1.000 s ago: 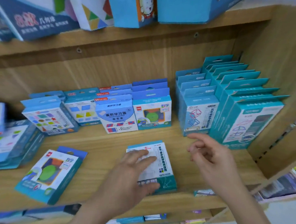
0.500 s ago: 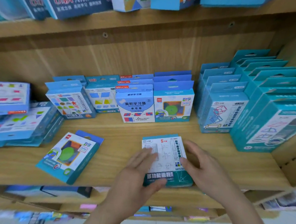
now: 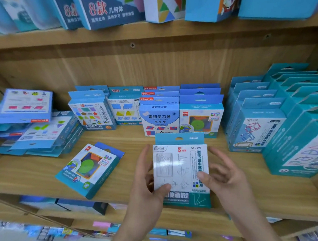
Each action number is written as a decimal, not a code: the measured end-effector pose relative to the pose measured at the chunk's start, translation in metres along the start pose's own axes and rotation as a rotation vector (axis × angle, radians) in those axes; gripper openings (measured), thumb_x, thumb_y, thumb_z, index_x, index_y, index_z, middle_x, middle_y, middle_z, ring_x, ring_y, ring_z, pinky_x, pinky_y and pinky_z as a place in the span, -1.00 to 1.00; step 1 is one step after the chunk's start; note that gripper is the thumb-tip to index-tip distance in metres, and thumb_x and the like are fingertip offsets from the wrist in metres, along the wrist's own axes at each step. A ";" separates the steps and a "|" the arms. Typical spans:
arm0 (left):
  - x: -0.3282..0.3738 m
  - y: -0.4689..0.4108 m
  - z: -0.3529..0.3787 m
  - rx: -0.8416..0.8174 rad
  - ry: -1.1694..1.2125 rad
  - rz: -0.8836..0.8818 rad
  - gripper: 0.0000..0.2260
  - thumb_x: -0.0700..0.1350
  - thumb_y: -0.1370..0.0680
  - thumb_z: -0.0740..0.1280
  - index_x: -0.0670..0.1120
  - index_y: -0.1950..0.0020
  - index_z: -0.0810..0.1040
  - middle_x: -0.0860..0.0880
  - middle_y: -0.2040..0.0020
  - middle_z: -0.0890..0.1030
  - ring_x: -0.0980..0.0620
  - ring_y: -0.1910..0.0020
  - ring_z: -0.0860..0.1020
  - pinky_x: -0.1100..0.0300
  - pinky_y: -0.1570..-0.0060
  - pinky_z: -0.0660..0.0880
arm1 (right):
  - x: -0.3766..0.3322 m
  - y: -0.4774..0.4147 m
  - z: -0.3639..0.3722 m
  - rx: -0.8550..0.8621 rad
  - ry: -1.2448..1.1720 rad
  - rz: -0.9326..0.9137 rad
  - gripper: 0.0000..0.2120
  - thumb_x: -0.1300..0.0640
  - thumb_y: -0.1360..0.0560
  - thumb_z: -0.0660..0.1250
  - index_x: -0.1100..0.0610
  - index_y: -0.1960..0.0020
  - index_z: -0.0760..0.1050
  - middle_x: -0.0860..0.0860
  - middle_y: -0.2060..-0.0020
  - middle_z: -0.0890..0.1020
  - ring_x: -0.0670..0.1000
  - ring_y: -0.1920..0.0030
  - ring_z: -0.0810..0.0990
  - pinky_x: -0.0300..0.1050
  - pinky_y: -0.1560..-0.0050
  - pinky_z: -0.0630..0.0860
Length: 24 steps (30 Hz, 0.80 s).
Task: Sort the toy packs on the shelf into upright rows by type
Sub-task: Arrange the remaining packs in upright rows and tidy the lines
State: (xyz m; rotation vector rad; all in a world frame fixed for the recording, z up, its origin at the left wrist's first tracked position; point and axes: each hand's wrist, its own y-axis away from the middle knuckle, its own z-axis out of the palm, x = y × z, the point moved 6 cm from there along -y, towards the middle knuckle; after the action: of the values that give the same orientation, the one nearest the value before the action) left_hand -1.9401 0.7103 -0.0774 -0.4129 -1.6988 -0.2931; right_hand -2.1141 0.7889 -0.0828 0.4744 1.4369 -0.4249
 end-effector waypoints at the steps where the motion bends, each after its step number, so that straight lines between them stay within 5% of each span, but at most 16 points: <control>1: -0.001 -0.001 -0.004 0.002 0.024 -0.022 -0.13 -0.50 -0.42 0.34 0.36 -0.35 0.18 0.13 -0.18 0.59 0.09 -0.08 0.61 0.06 -0.01 0.59 | -0.002 0.000 0.003 -0.020 -0.007 0.000 -0.44 0.29 -0.35 0.45 -0.09 -0.26 0.42 0.05 0.12 0.71 0.07 0.15 0.69 -0.05 0.16 0.64; 6: 0.002 -0.001 -0.027 -0.010 0.128 -0.065 -0.22 -0.52 -0.42 0.33 0.16 -0.42 0.24 0.00 -0.13 0.65 -0.01 -0.11 0.61 -0.04 -0.06 0.57 | -0.015 -0.004 0.028 -0.117 -0.009 -0.017 -0.63 0.06 -0.33 0.40 -0.03 -0.14 0.53 -0.04 0.08 0.71 -0.05 0.06 0.68 -0.24 0.15 0.59; 10: 0.015 -0.001 -0.052 0.021 0.207 -0.033 -0.55 -0.36 -0.44 0.39 -0.02 -0.27 0.47 -0.03 -0.07 0.68 0.02 -0.06 0.64 0.12 -0.01 0.59 | -0.027 -0.010 0.048 -0.122 -0.020 -0.044 -0.72 0.02 -0.33 0.38 0.02 -0.03 0.59 0.02 0.11 0.70 -0.10 0.11 0.66 -0.34 0.20 0.53; 14: 0.013 -0.012 -0.115 0.270 -0.314 0.096 -0.89 -0.14 -0.54 0.35 -0.01 -0.01 0.65 0.10 0.01 0.68 0.10 -0.03 0.58 0.28 -0.01 0.49 | -0.030 -0.015 0.065 -0.096 -0.061 -0.001 -0.82 0.07 -0.44 0.36 0.04 -0.04 0.59 -0.01 0.12 0.71 -0.08 0.08 0.67 -0.33 0.16 0.55; 16: -0.001 -0.025 -0.143 0.290 -0.846 0.132 -0.70 0.16 -0.49 0.30 0.06 -0.13 0.59 0.05 -0.18 0.60 0.02 -0.20 0.48 0.08 -0.20 0.42 | -0.033 -0.017 0.071 -0.088 -0.084 0.006 -0.84 0.12 -0.48 0.35 0.06 -0.05 0.59 -0.04 0.12 0.72 -0.10 0.08 0.67 -0.36 0.17 0.54; 18: -0.032 -0.032 -0.162 0.175 -1.145 -0.030 -0.44 0.38 -0.40 0.19 0.18 -0.33 0.38 -0.03 -0.42 0.38 -0.10 -0.40 0.29 -0.07 -0.33 0.27 | -0.037 -0.018 0.077 -0.090 -0.095 0.018 -0.83 0.13 -0.49 0.34 0.08 -0.07 0.58 -0.02 0.12 0.72 -0.06 0.09 0.68 -0.27 0.13 0.59; 20: -0.051 -0.030 -0.171 0.094 -1.221 -0.165 -0.32 0.43 -0.38 0.17 0.24 -0.44 0.15 -0.02 -0.54 0.14 -0.15 -0.50 0.08 -0.11 -0.40 0.12 | -0.039 -0.019 0.084 -0.095 -0.117 0.029 -0.82 0.14 -0.49 0.33 0.10 -0.07 0.58 0.00 0.11 0.72 -0.02 0.08 0.69 -0.16 0.09 0.61; 24: -0.050 -0.028 -0.177 0.067 -1.245 -0.127 -0.29 0.37 -0.38 0.23 0.28 -0.46 0.04 0.05 -0.56 0.04 -0.10 -0.52 0.01 -0.09 -0.42 0.10 | -0.037 -0.021 0.090 -0.083 -0.147 0.038 -0.84 0.15 -0.47 0.33 0.10 -0.04 0.58 0.03 0.09 0.72 0.02 0.07 0.69 -0.08 0.06 0.62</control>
State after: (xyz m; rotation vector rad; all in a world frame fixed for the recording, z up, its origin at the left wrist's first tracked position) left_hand -1.7878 0.6058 -0.0956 -0.4701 -2.9482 -0.0390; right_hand -2.0539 0.7212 -0.0410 0.3947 1.2963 -0.3613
